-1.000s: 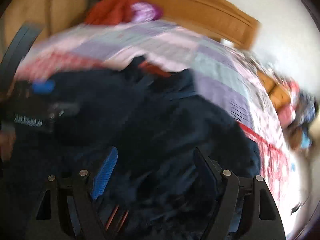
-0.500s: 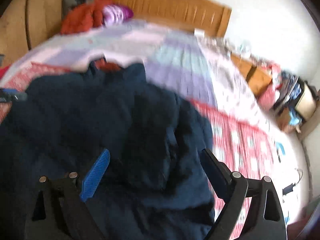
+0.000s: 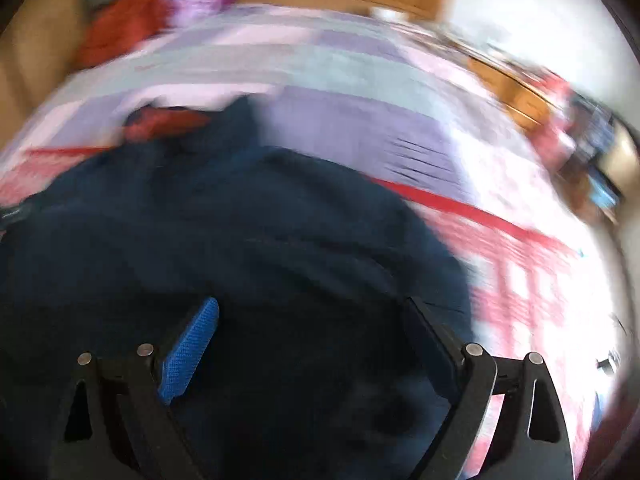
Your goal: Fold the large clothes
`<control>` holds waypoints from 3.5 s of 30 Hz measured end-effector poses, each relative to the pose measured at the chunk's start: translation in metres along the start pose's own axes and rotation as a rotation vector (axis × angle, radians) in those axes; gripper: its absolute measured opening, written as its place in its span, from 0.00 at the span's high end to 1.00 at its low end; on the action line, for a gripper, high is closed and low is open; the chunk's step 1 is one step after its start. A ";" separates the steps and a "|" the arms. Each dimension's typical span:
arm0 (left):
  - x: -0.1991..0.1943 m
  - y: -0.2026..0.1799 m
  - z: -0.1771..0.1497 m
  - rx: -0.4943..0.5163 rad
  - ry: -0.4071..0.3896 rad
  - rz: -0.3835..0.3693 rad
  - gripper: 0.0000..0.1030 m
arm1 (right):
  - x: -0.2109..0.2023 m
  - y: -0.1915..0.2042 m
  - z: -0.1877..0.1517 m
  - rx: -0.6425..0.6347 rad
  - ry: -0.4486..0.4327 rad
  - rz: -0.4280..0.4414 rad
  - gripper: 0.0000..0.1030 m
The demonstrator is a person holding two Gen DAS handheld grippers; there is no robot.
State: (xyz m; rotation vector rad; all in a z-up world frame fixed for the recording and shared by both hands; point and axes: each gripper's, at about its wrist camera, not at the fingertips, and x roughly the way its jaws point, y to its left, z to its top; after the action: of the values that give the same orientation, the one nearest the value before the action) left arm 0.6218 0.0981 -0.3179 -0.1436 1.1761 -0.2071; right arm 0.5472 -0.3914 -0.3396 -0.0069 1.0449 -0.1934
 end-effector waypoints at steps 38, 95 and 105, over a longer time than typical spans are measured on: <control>-0.123 0.009 -0.342 0.295 0.027 0.127 0.00 | -0.145 -0.007 -0.321 -0.190 0.074 0.070 0.09; -0.243 0.148 -0.571 0.124 0.085 0.289 0.00 | -0.296 -0.050 -0.553 0.174 0.240 -0.206 0.09; -0.272 0.138 -0.514 0.090 -0.167 0.260 0.00 | -0.293 -0.040 -0.548 0.168 0.223 -0.244 0.09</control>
State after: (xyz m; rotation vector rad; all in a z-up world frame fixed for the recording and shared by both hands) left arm 0.0576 0.2947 -0.2984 0.0705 1.0054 -0.0185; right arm -0.0733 -0.3359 -0.3601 0.0398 1.2472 -0.5120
